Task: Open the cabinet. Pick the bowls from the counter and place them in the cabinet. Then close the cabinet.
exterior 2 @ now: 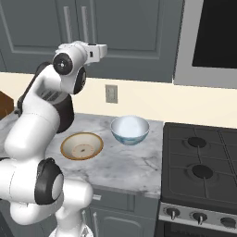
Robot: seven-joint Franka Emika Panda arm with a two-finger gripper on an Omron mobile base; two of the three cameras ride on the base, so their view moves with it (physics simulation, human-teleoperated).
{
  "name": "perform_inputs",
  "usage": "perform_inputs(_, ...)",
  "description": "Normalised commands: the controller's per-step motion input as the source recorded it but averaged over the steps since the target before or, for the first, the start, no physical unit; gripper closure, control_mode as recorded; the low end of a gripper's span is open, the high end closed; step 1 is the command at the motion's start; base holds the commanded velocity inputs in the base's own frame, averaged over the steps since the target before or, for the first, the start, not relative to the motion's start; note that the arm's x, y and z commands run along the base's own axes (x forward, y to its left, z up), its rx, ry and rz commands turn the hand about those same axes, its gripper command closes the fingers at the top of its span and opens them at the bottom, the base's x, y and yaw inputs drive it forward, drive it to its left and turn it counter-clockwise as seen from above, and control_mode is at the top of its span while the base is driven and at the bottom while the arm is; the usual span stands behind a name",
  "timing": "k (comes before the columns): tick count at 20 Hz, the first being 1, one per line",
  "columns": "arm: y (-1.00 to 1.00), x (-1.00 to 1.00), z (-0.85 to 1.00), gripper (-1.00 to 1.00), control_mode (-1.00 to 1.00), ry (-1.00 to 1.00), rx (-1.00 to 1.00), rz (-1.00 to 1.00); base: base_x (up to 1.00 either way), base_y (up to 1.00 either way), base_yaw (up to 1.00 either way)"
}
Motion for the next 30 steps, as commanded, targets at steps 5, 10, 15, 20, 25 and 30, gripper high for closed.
perform_inputs(5, 0.0, 0.34, -0.01, 1.0, -1.0, 0.0, 0.0, 0.0, 0.0, 0.0, 0.0)
perform_inputs(10, 0.0, 0.0, 0.0, 1.0, -1.0, 0.0, 0.0, 0.0, 0.0, 0.0, 0.0)
perform_inputs(15, -0.1, -0.29, 0.05, 1.0, -1.0, 0.1, 0.0, 0.0, 0.0, 0.0, 0.0)
perform_inputs(20, -0.12, -0.47, 0.23, 1.0, -1.0, 0.21, 0.0, 0.0, 0.0, 0.0, 0.0)
perform_inputs(25, -0.44, -0.71, 0.18, 1.0, -1.0, 0.18, 0.0, 0.0, 0.0, 0.0, 0.0)
perform_inputs(30, -0.76, -0.96, 0.01, 1.0, -1.0, -0.01, 0.0, -0.03, 0.0, 0.0, 0.0)
